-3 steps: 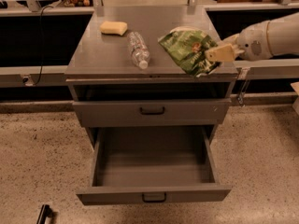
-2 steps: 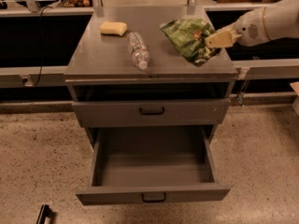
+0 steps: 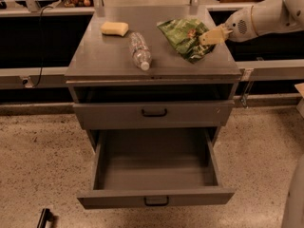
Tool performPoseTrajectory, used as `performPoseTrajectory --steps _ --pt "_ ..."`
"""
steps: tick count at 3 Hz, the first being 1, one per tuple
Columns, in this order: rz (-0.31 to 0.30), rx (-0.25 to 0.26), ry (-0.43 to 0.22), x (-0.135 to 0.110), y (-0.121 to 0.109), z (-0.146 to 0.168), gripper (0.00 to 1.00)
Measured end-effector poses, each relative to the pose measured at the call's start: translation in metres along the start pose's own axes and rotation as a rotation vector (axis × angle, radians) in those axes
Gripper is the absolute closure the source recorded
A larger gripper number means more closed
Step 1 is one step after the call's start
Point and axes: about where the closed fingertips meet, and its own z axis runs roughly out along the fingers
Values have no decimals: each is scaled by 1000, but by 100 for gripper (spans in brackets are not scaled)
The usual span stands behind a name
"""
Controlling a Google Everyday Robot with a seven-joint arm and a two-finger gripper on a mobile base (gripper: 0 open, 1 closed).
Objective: Pick green jalapeno chip bag from middle drawer and place on counter
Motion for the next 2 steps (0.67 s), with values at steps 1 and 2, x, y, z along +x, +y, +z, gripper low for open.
performPoseTrajectory --steps 1,2 --pt "17 -22 6 5 -10 19 36" --pt "30 -40 -11 8 -18 33 11"
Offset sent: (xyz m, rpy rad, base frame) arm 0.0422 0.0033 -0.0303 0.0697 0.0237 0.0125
